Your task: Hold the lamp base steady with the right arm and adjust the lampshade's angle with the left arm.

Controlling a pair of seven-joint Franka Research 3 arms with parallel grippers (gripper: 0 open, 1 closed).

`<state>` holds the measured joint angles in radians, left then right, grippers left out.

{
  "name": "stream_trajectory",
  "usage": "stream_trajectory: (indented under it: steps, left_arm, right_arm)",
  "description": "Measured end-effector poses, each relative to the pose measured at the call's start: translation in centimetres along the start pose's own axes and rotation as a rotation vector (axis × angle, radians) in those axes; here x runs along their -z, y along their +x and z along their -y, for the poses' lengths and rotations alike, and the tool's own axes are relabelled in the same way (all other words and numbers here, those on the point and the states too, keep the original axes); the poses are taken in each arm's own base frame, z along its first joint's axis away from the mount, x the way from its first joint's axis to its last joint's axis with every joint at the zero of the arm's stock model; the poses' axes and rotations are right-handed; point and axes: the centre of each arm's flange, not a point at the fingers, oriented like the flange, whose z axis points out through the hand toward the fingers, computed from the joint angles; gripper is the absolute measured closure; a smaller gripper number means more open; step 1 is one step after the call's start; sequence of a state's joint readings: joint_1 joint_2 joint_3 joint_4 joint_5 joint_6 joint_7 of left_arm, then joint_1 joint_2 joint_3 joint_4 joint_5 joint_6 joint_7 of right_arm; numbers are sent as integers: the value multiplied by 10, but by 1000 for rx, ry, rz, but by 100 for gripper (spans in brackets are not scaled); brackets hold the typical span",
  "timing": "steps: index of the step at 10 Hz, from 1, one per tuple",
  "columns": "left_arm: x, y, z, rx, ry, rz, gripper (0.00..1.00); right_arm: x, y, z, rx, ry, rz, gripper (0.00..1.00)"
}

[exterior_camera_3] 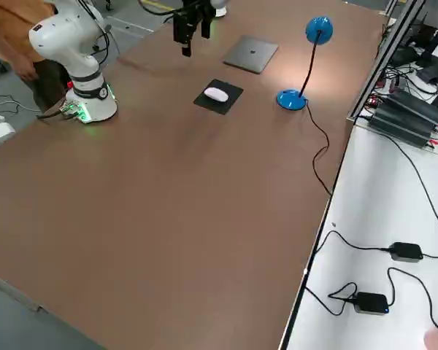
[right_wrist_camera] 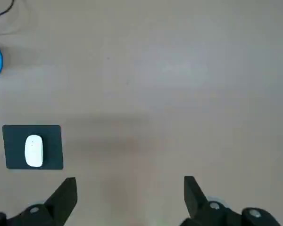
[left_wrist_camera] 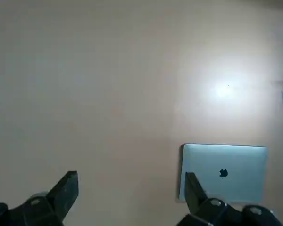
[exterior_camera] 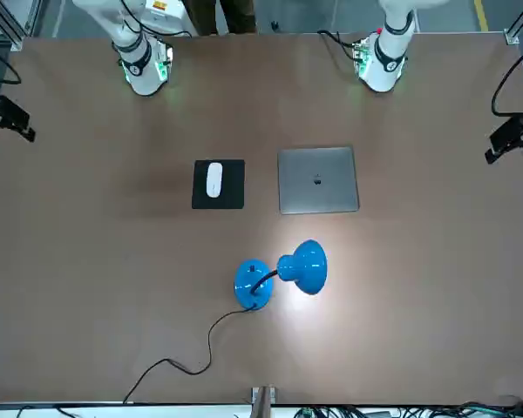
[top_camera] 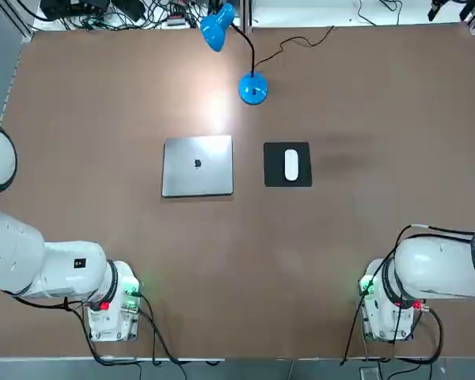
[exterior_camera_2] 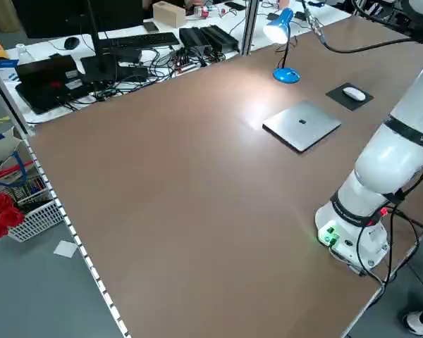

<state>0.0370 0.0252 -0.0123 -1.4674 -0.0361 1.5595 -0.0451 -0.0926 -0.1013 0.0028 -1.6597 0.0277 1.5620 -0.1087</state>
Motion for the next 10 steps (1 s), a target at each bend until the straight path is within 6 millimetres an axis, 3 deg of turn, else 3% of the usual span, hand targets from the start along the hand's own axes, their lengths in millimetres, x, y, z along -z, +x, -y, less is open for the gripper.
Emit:
stream_trajectory:
  steps: [2, 3, 5, 8, 10]
  left_arm:
    - [-8, 4, -6, 6, -1, 13, 1]
    - [-11, 6, -8, 0, -2, 17, 2]
    - [-5, 9, -12, -126, -10, 3, 2]
    - [-7, 13, -13, -453, -122, -24, 1]
    - [0, 23, -8, -513, -121, -121, 1]
  right_arm:
    - [-16, 14, 47, 74, 43, -43, 0]
    - [-34, 24, 74, 115, 60, -77, 0]
    - [-96, 48, 138, 211, 83, -121, 0]
    - [-200, 92, 227, 312, 189, -226, 0]
    - [-269, 107, 274, 350, 260, -301, 0]
